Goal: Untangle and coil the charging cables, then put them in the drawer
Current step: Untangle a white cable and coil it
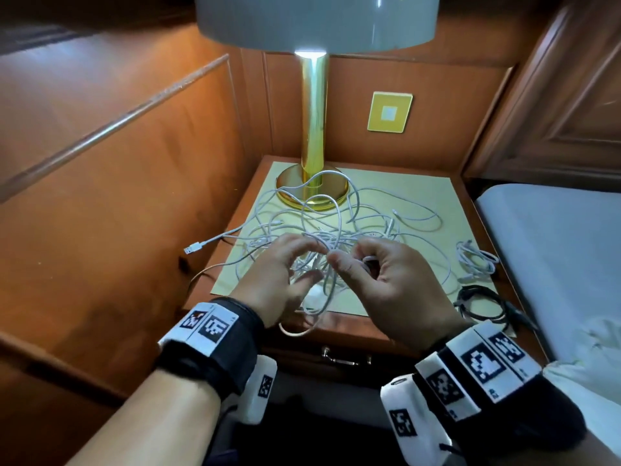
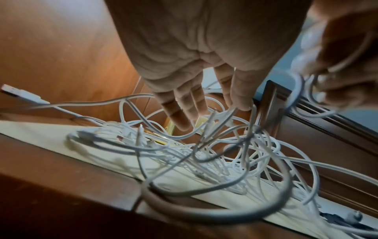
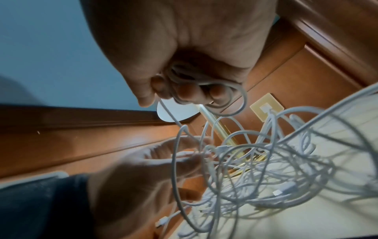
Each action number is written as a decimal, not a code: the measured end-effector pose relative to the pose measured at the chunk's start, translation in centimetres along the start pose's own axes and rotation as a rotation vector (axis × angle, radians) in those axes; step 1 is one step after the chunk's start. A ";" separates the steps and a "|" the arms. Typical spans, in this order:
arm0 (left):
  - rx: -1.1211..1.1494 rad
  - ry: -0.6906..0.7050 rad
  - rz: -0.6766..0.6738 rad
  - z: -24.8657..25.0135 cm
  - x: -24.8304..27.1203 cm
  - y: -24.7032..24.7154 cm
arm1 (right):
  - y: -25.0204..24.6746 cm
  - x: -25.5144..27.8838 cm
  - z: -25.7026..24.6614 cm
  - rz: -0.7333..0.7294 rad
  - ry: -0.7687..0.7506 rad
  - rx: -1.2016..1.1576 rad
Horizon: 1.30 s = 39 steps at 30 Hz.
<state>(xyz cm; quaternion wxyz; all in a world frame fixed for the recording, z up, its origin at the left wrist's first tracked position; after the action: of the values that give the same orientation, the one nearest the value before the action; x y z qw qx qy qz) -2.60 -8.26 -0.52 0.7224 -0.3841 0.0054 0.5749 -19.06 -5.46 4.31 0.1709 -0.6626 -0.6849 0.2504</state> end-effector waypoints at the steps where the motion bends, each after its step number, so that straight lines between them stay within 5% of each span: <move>1: -0.007 0.008 0.009 -0.2 -0.3 0.3 | 0.1 0.1 -0.1 -0.008 -0.021 -0.052; 4: -0.032 0.020 -0.037 -0.1 -1.0 1.6 | 0.1 0.2 -0.6 -0.059 -0.042 -0.227; 8: -0.169 -0.083 0.095 -1.9 -1.6 0.4 | -2.1 -0.3 -0.7 0.027 -0.036 -0.480; 11: -0.105 -0.167 0.168 -2.8 -1.2 -0.9 | -3.9 -1.1 1.4 0.103 0.143 -0.809; 17: -0.225 -0.081 0.016 -1.6 -1.2 -0.2 | -4.4 -1.3 2.5 0.101 0.381 -1.190; 20: -0.263 -0.060 -0.021 -1.7 -1.2 0.5 | -4.9 -0.9 2.3 0.157 0.368 -1.016; 23: -0.312 -0.060 0.025 -1.6 -1.5 0.5 | -4.6 -0.5 1.4 0.191 0.290 -0.408; 28: -0.382 -0.014 0.040 -0.4 -1.8 0.4 | -0.2 0.2 1.1 -0.148 0.346 0.412; 30: -0.389 0.001 0.052 -0.4 -1.7 0.2 | 0.6 0.3 1.4 -0.167 0.345 0.566; 33: -0.350 -0.014 0.105 -0.5 -1.4 -0.4 | 0.3 -0.3 1.7 -0.075 0.310 0.513; 39: -0.282 -0.096 0.087 -0.5 -1.5 0.4 | -1.5 -0.8 1.2 0.083 0.258 -0.182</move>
<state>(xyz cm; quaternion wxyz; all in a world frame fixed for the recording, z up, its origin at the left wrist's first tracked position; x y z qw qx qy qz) -3.24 -9.76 -0.45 0.6354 -0.4532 -0.0932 0.6182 -20.95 -6.34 4.24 0.1864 -0.7298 -0.6490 0.1070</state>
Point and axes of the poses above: each hand's wrist, its own x-axis away from the middle knuckle, its own y-axis out of the palm, z = x × y, the point moved 5 cm from there along -x, towards the middle knuckle, and after that the axes turned 15 degrees about y, right-handed, at the moved point
